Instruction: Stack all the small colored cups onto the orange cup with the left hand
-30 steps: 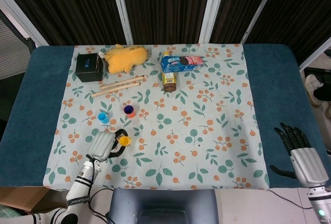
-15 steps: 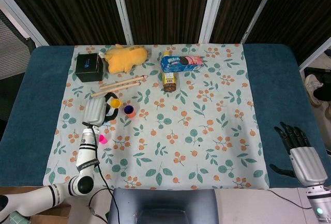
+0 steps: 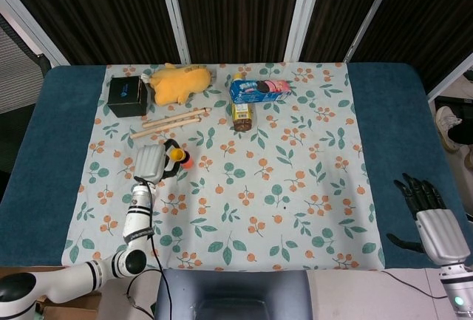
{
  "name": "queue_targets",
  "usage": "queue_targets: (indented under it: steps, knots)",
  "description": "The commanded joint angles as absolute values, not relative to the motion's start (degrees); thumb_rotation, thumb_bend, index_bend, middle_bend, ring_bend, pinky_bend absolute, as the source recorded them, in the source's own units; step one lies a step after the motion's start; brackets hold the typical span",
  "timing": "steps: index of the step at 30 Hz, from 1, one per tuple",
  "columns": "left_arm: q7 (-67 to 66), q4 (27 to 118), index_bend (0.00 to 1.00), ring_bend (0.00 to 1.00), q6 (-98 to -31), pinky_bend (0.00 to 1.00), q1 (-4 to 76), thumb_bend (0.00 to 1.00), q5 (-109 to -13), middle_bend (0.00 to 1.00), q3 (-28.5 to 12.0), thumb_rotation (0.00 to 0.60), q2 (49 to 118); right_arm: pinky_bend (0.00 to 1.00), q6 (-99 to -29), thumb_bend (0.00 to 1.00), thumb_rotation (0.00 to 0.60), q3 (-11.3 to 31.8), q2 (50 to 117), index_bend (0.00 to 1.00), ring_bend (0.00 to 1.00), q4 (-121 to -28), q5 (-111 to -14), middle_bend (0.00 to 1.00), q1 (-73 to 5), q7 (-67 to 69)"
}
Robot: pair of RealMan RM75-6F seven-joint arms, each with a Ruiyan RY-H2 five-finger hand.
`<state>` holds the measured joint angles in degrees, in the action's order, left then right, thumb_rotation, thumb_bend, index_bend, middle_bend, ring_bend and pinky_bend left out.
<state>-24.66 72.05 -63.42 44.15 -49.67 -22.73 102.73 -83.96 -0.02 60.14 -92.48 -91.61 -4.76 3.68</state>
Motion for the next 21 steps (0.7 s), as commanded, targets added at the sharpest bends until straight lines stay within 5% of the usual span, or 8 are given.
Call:
queue_targets:
  steps: [1, 8, 10, 14, 21]
  knots:
    - [-24.67, 70.82, 0.53, 1.0, -63.05, 1.0, 44.56, 0.36, -49.43, 1.0, -22.31, 0.6, 103.55, 0.0, -84.23, 0.12, 0.6, -0.02, 60.03, 0.0, 0.0, -92.51, -91.7, 0.0, -4.66, 3.89]
    - [-24.52, 70.25, 0.5, 1.0, -62.63, 1.0, 44.91, 0.36, -49.28, 1.0, -21.86, 0.6, 104.12, 0.0, -84.28, 0.12, 0.6, 0.14, 59.98, 0.0, 0.0, -92.35, -91.41, 0.0, -4.61, 4.13]
    - [-24.79, 70.21, 0.41, 1.0, -62.31, 1.0, 45.06, 0.37, -48.99, 1.0, -21.73, 0.6, 104.19, 0.0, -84.2, 0.12, 0.6, 0.14, 60.02, 0.0, 0.0, -92.35, -91.4, 0.0, -4.65, 4.12]
    - [-25.88, 70.32, 0.04, 1.0, -61.68, 1.0, 45.38, 0.37, -47.48, 1.0, -21.9, 0.6, 104.09, 0.0, -84.13, 0.12, 0.6, 0.09, 60.0, 0.0, 0.0, -92.39, -91.45, 0.0, -4.65, 4.05]
    - [-27.02, 73.86, 0.0, 1.0, -62.28, 1.0, 44.61, 0.37, -47.7, 1.0, -21.13, 0.6, 101.28, 0.0, -84.16, 0.12, 0.6, 0.13, 59.92, 0.0, 0.0, -92.36, -91.39, 0.0, -4.63, 4.16]
